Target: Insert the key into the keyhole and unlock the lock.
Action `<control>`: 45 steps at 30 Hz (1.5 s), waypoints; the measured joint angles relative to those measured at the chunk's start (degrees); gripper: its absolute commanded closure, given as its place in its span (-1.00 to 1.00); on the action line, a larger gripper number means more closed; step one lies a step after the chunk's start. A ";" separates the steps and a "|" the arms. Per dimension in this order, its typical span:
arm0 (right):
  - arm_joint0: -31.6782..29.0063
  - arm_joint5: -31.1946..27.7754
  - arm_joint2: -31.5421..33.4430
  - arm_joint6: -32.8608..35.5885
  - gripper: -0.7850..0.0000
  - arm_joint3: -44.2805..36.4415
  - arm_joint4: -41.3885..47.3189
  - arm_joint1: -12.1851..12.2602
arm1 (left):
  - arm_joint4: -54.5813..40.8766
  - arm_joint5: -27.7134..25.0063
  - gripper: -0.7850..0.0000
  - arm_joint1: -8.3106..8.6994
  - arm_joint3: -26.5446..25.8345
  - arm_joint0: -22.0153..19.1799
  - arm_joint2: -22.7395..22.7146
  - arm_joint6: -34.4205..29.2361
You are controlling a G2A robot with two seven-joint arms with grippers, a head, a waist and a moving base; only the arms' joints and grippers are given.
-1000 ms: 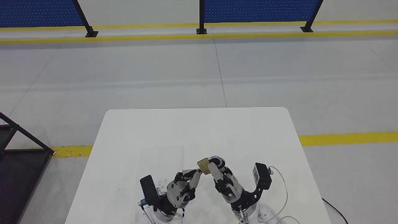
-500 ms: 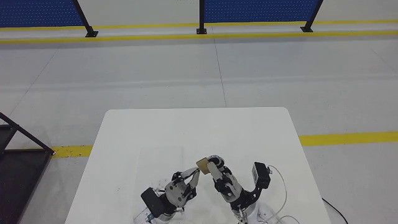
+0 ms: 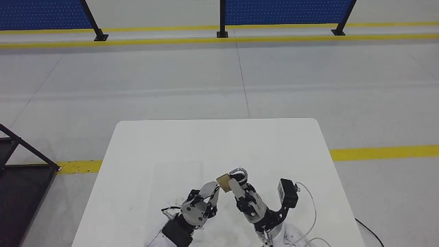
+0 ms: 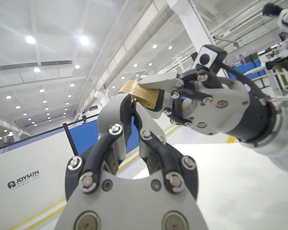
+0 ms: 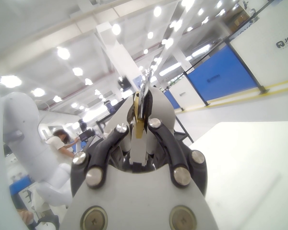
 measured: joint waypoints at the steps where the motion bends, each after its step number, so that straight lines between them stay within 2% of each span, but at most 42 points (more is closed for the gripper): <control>1: 0.02 0.11 0.05 -0.05 1.00 0.02 0.09 0.00 | -0.97 -0.98 -1.00 0.00 -0.14 0.09 0.05 0.21; 5: 0.30 1.53 0.38 -0.16 1.00 0.32 1.69 -0.09 | -4.90 -7.63 -1.00 0.38 -0.73 1.12 -0.20 -0.67; 9: 0.95 4.13 0.60 1.57 1.00 1.14 4.19 -0.19 | -8.68 -15.84 -1.00 1.50 -2.63 3.75 -3.03 -1.84; 13: 2.99 11.62 -0.63 9.75 1.00 3.22 6.80 -0.49 | -14.35 -25.33 -1.00 3.17 -5.87 8.39 -8.85 -2.37; 16: 5.90 18.23 -3.02 16.63 1.00 5.33 7.74 -1.14 | -18.02 -29.35 -1.00 4.34 -7.44 11.70 -14.84 -2.20; 19: 9.14 23.82 -6.27 24.21 1.00 8.04 8.34 -1.97 | -20.70 -30.50 -1.00 5.16 -7.43 14.67 -20.61 -1.49; 22: 12.22 28.33 -9.48 30.15 1.00 11.11 7.96 -2.88 | -22.30 -29.50 -1.00 5.63 -6.47 16.89 -25.24 -0.75; 25: 14.44 31.90 -13.04 34.39 1.00 13.97 5.32 -3.78 | -23.97 -29.23 -1.00 5.87 -5.27 18.06 -28.34 -0.80; 31: 17.10 35.78 -18.62 37.79 1.00 18.07 -0.11 -5.27 | -25.16 -29.40 -1.00 5.93 -4.26 18.32 -29.79 -1.07; 32: 17.33 36.22 -19.16 37.58 0.87 18.52 -0.76 -5.46 | -25.15 -29.39 -1.00 5.93 -4.27 18.32 -29.77 -1.07; 33: 17.53 36.51 -19.65 37.43 0.65 18.93 -1.25 -5.64 | -25.14 -29.39 -1.00 5.93 -4.28 18.31 -29.77 -1.06; 34: 17.77 36.80 -20.18 37.27 0.17 19.43 -1.77 -5.84 | -25.13 -29.38 -1.00 5.93 -4.28 18.31 -29.77 -1.06; 35: 17.93 37.06 -20.49 37.07 0.02 19.75 -2.16 -5.96 | -25.13 -29.37 -1.00 5.93 -4.28 18.31 -29.77 -1.06; 36: 18.07 37.34 -20.73 36.80 -0.69 20.03 -2.55 -6.07 | -25.12 -29.37 -1.00 5.93 -4.28 18.31 -29.77 -1.06; 37: 18.18 37.72 -20.97 36.36 -1.00 20.34 -3.04 -6.19 | -25.12 -29.37 -1.00 5.93 -4.28 18.31 -29.77 -1.06; 45: 16.82 37.31 -20.70 32.24 -1.00 19.06 -5.75 -5.87 | -25.12 -29.37 -1.00 5.93 -4.28 18.31 -29.77 -1.06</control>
